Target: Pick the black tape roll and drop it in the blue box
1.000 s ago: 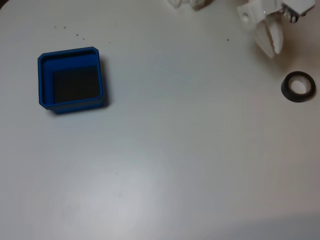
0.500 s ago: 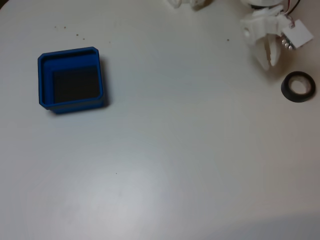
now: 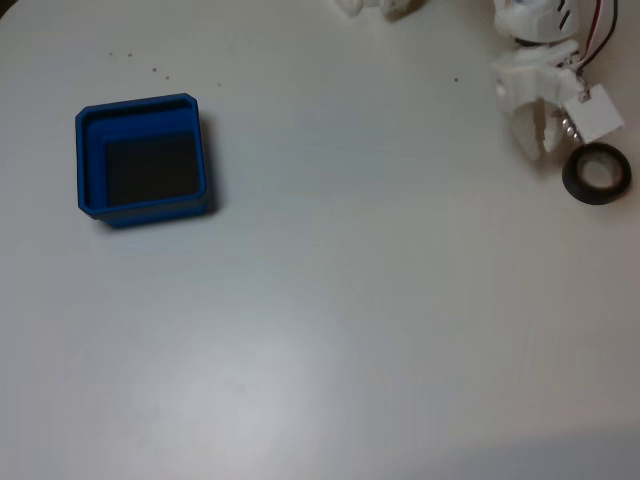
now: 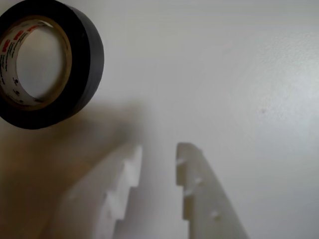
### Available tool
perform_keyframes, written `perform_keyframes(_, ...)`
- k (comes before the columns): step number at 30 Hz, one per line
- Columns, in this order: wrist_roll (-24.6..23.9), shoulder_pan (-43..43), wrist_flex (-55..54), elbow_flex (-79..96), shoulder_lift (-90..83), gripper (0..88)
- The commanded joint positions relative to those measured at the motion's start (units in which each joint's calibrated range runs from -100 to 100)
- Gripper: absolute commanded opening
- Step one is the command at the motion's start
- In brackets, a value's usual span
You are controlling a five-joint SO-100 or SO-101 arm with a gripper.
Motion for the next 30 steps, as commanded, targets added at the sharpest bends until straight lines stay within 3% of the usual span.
perform_keyframes(1, -0.51, 0.05, 5.87, -7.85, 0.64, 0.8)
perform_keyframes(11, -0.16, -2.69, 15.93, -15.85, 1.14, 0.8)
perform_keyframes(20, -0.51, -9.92, 16.18, -17.74, 6.08, 0.8)
perform_keyframes(30, -0.51, -10.7, 16.34, -25.37, 11.34, 0.8)
